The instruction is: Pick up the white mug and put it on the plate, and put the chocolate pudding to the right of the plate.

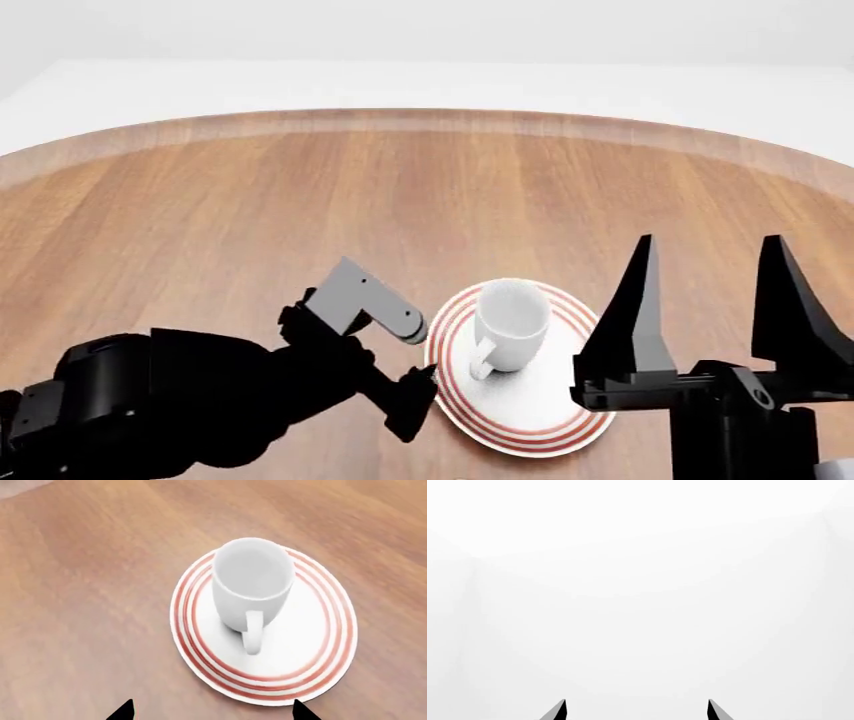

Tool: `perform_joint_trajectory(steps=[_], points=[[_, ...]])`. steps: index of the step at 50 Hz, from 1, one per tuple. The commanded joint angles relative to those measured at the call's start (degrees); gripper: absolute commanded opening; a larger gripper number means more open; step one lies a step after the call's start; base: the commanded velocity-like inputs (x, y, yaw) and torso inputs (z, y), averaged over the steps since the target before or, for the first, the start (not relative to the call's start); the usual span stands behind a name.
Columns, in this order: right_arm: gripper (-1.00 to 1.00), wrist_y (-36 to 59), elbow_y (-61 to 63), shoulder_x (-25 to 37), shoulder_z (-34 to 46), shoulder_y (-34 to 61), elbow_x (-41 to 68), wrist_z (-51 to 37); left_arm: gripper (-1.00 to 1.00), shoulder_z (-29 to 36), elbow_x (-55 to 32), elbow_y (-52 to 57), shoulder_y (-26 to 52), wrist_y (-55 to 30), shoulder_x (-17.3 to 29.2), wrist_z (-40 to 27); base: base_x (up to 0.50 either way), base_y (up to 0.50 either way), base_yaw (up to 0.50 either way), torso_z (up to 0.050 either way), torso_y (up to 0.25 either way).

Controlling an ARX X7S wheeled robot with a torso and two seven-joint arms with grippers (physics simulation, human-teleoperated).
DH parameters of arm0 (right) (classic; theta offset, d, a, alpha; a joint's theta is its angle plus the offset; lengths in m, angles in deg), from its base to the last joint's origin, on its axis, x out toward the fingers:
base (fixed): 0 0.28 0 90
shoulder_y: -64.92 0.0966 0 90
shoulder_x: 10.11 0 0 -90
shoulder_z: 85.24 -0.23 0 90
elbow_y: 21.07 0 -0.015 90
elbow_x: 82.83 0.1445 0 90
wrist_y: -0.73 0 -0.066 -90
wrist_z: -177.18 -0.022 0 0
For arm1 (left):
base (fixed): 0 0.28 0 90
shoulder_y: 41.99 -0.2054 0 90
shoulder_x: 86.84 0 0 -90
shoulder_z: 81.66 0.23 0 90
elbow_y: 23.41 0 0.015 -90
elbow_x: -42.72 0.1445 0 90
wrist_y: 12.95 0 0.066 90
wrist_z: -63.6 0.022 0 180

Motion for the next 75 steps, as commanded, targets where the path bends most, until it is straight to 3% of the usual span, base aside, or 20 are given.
perform_joint_trajectory(steps=[1, 9, 19, 31, 37, 43, 47, 48, 56, 62, 66, 73, 75], points=[[1.00, 0.31, 0.60, -0.81, -1.29, -0.07, -1.04, 1.13, 1.00, -4.65, 0.03, 7.56, -1.31, 4.66, 8.88, -1.81, 0.00, 0.00, 0.00, 0.000, 0.000], [1.00, 0.15, 0.59, -0.75, -1.13, -0.08, -1.09, 1.08, 1.00, -7.10, 0.34, 10.92, -2.76, 9.55, 14.66, -1.59, 0.00, 0.00, 0.00, 0.000, 0.000], [1.00, 0.64, 1.27, -0.56, -0.90, -0.09, -1.10, 0.84, 1.00, -12.86, 1.45, 14.56, -12.14, 30.56, 21.92, 2.69, 0.00, 0.00, 0.00, 0.000, 0.000], [1.00, 0.87, 1.71, -0.37, -0.72, -0.20, -1.19, 0.55, 1.00, -14.59, 10.34, 15.83, -14.95, 37.77, 23.27, -2.68, 0.00, 0.00, 0.00, 0.000, 0.000], [1.00, 2.35, 2.76, -0.13, -0.78, -0.09, -1.61, -0.07, 1.00, -14.95, 11.28, 15.39, -14.11, 36.78, 22.59, -5.44, 0.00, 0.00, 0.00, 0.000, 0.000], [1.00, 13.91, 11.64, 0.40, -0.18, -0.58, 0.80, -3.78, 1.00, -15.48, 12.07, 15.67, -13.36, 36.32, 22.89, -6.88, 0.00, 0.00, 0.00, 0.000, 0.000], [1.00, 20.64, 16.37, 0.93, 1.37, -0.59, -3.08, -5.77, 1.00, -15.71, 11.95, 15.82, -13.34, 36.47, 23.35, -7.12, 0.00, 0.00, 0.00, 0.000, 0.000], [1.00, 26.75, 20.96, 1.31, 1.40, 0.28, -0.17, -7.11, 1.00, -15.72, 11.74, 16.20, -13.14, 36.06, 23.56, -7.34, 0.00, 0.00, 0.00, 0.000, 0.000], [1.00, 36.61, 27.54, 3.02, 5.18, 1.98, 0.47, -11.62, 1.00, -15.64, 11.83, 16.35, -13.27, 35.84, 23.40, -7.22, 0.00, 0.00, 0.00, 0.000, 0.000], [1.00, 34.20, 27.58, 18.20, 20.11, 12.80, 10.44, -32.92, 1.00, -15.64, 11.75, 16.33, -13.04, 35.32, 23.10, -7.21, 0.00, 0.00, 0.00, 0.000, 0.000], [1.00, 28.74, 27.59, 27.56, 39.51, 28.85, 18.34, -49.60, 1.00, -15.52, 11.76, 16.10, -13.21, 35.20, 22.78, -7.25, 0.00, 0.00, 0.00, 0.000, 0.000], [1.00, 18.85, 27.59, 30.40, 73.99, 58.79, 24.38, -68.91, 1.00, -15.39, 11.68, 15.74, -13.63, 35.27, 22.55, -7.00, 0.00, 0.00, 0.00, 0.000, 0.000], [1.00, 18.62, 27.59, 30.50, 75.03, 60.89, 26.22, -70.26, 1.00, -15.41, 11.60, 15.71, -13.77, 35.40, 22.60, -6.97, 0.00, 0.00, 0.00, 0.000, 0.000]])
